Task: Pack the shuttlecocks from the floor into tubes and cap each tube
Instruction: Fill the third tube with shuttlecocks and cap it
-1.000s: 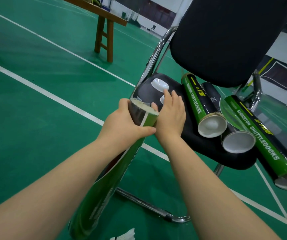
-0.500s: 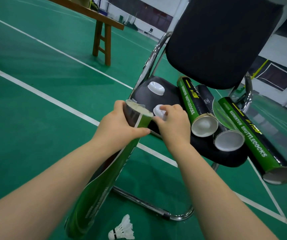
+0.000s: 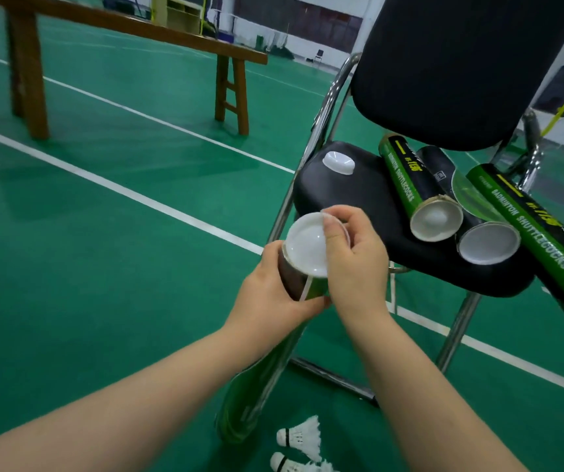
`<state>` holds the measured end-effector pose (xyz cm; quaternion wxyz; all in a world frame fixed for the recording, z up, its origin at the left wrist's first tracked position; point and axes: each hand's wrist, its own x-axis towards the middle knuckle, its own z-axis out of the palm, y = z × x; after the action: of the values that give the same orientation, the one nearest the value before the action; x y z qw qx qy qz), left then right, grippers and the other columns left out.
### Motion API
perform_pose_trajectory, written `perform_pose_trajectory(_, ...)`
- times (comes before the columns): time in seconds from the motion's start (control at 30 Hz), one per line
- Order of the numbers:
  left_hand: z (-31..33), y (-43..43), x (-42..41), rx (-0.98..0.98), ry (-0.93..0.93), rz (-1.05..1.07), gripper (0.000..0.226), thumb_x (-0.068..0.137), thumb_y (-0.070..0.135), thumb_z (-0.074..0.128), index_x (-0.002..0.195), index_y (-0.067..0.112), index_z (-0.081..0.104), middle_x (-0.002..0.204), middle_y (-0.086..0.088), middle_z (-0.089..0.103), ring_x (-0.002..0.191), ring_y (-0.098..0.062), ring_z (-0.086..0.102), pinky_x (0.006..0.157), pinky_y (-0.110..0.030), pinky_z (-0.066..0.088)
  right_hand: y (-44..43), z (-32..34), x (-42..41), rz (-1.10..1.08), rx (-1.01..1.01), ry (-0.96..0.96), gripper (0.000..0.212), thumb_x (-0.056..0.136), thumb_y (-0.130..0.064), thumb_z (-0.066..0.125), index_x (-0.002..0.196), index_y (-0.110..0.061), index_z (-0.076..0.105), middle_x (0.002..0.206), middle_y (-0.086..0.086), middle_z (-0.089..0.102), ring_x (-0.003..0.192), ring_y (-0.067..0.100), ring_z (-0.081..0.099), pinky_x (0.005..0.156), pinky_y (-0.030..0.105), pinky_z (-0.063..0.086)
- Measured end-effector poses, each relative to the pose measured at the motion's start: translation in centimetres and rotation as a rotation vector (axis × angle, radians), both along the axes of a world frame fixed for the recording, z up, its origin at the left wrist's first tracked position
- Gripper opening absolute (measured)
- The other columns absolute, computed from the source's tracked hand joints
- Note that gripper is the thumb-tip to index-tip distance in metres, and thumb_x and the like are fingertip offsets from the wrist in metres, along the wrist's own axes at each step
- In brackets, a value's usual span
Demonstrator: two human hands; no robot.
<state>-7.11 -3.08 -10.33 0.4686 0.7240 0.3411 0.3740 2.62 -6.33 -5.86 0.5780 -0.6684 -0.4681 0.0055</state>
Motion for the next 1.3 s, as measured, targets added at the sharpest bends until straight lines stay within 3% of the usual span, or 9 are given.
perform_pose_trajectory(0.07, -0.7, -0.4, -0.7, -0.014, 0.023, -0.018, 0.069, 0.064, 0.034, 0.081, 0.111, 0.04, 0.031, 0.101, 0.014, 0.056, 0.094, -0.01, 0.054, 0.067, -0.013, 0.041, -0.3, -0.5, -0.2, 0.008, -0.14, 0.04, 0.016, 0.09, -0.022, 0.054, 0.077, -0.031, 0.058, 0.076, -0.014, 0.061, 0.075, 0.002, 0.053, 0.064, 0.023, 0.042)
perform_pose_trajectory(0.2, -1.4, -0.9, -1.9, -0.025, 0.052, -0.072, 0.072, 0.062, 0.033, 0.081, 0.112, 0.046, 0.03, 0.1, 0.02, 0.055, 0.091, -0.004, 0.054, 0.067, -0.008, 0.039, -0.8, -1.4, -0.4, -0.008, -0.332, 0.11, 0.016, 0.089, -0.023, 0.054, 0.075, -0.028, 0.06, 0.084, -0.007, 0.062, 0.079, 0.012, 0.053, 0.068, 0.029, 0.042)
perform_pose_trajectory(0.37, -1.7, -1.1, -2.4, -0.032, 0.045, -0.08, 0.072, 0.063, 0.035, 0.08, 0.111, 0.048, 0.028, 0.099, 0.022, 0.054, 0.09, 0.003, 0.053, 0.067, -0.009, 0.039, -0.8, -1.0, -1.0, 0.001, -0.389, 0.189, 0.017, 0.088, -0.019, 0.055, 0.075, -0.019, 0.065, 0.077, -0.005, 0.062, 0.074, 0.012, 0.052, 0.068, 0.031, 0.045)
perform_pose_trajectory(0.6, -2.0, -1.0, -2.7, -0.014, 0.024, -0.081, 0.073, 0.063, 0.037, 0.081, 0.111, 0.045, 0.027, 0.107, 0.016, 0.054, 0.098, -0.01, 0.053, 0.078, -0.021, 0.04, -0.4, 0.7, -0.7, -0.071, -0.274, 0.069, 0.015, 0.086, -0.02, 0.058, 0.074, -0.025, 0.065, 0.075, -0.005, 0.063, 0.074, 0.015, 0.056, 0.067, 0.032, 0.046)
perform_pose_trajectory(0.8, -2.3, -0.4, -3.3, -0.026, 0.01, -0.055, 0.073, 0.063, 0.034, 0.081, 0.111, 0.043, 0.028, 0.103, 0.015, 0.056, 0.095, -0.01, 0.054, 0.071, -0.01, 0.039, -0.4, 0.2, -1.8, -0.023, -0.346, 0.06, 0.02, 0.084, -0.02, 0.061, 0.066, -0.03, 0.063, 0.08, -0.004, 0.066, 0.08, 0.017, 0.06, 0.073, 0.035, 0.049)
perform_pose_trajectory(1.03, -2.4, -0.7, -3.5, -0.011, -0.007, -0.058, 0.072, 0.063, 0.034, 0.081, 0.107, 0.051, 0.027, 0.102, 0.019, 0.056, 0.093, -0.005, 0.055, 0.074, -0.013, 0.043, -0.5, 0.0, -2.3, -0.018, -0.446, 0.005, 0.023, 0.085, -0.024, 0.061, 0.064, -0.034, 0.058, 0.093, -0.002, 0.063, 0.089, 0.016, 0.057, 0.078, 0.033, 0.046)
perform_pose_trajectory(1.13, -2.4, -0.8, -3.8, -0.007, -0.003, -0.062, 0.07, 0.062, 0.035, 0.081, 0.102, 0.054, 0.028, 0.1, 0.021, 0.055, 0.091, 0.003, 0.053, 0.068, -0.007, 0.039, -0.7, 0.5, -2.3, -0.015, -0.508, -0.18, 0.016, 0.088, -0.025, 0.057, 0.077, -0.027, 0.069, 0.091, -0.002, 0.06, 0.092, 0.017, 0.053, 0.079, 0.032, 0.042)
perform_pose_trajectory(1.2, -2.4, -0.8, -3.9, -0.017, -0.007, -0.054, 0.071, 0.062, 0.034, 0.08, 0.106, 0.052, 0.028, 0.1, 0.021, 0.055, 0.091, 0.003, 0.053, 0.067, -0.008, 0.039, -0.7, 0.8, -2.4, -0.051, -0.595, -0.449, 0.021, 0.09, -0.023, 0.051, 0.094, -0.021, 0.072, 0.093, -0.001, 0.058, 0.093, 0.021, 0.049, 0.077, 0.033, 0.04)
perform_pose_trajectory(1.3, -2.5, -1.0, -3.9, -0.016, -0.018, -0.051, 0.073, 0.063, 0.034, 0.081, 0.112, 0.048, 0.029, 0.101, 0.019, 0.057, 0.093, 0.0, 0.055, 0.07, -0.013, 0.043, -0.6, 1.5, -2.9, -0.063, -0.716, -0.9, 0.025, 0.089, -0.017, 0.049, 0.104, -0.021, 0.069, 0.106, -0.002, 0.06, 0.101, 0.025, 0.045, 0.073, 0.033, 0.035)
